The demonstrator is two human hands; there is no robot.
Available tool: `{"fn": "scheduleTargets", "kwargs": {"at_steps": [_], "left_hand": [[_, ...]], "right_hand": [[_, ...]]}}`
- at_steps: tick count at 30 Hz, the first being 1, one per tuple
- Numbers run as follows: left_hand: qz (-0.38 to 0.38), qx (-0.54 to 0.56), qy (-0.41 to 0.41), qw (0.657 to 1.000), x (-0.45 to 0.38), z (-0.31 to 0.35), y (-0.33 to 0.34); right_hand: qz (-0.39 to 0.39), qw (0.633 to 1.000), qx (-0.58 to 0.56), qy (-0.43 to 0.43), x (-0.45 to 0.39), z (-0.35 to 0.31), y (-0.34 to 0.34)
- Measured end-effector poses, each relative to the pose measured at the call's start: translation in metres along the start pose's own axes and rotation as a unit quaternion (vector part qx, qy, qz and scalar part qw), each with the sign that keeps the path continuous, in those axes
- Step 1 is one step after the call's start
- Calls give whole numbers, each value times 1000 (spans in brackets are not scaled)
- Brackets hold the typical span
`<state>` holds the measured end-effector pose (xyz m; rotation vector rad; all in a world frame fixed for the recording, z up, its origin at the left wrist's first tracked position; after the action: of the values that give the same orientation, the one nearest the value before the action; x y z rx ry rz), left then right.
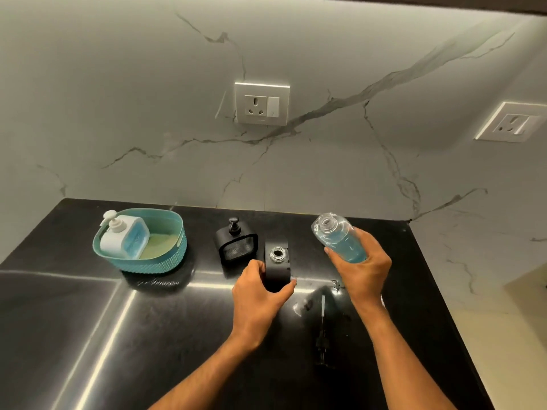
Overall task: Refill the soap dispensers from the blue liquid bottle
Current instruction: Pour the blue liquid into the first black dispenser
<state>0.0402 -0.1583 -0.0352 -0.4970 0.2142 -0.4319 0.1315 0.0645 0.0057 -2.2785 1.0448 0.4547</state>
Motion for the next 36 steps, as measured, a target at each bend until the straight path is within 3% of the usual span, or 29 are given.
{"fn": "scheduleTargets", "kwargs": {"at_steps": [6, 18, 36], "left_hand": [[-26, -9, 1, 1000, 29, -4, -11], [-25, -28, 18, 999, 64, 4, -33], [-45, -67, 41, 996, 80, 9, -33]], "right_hand": [[-48, 995, 86, -13, 42, -17, 9], [-65, 969, 217, -102, 82, -52, 13], [-88, 940, 303, -130, 92, -66, -3]]}}
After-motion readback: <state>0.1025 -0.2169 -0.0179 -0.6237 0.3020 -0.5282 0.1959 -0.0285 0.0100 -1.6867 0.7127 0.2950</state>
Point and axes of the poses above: each hand's wrist, its own x-axis away from the middle knuckle, its own y-axis out of the palm, z = x × y, the point moved 4 cm from there along -x, towards the middle knuckle, and after that the axes turned 8 degrees about -z, right-handed, at the moved point
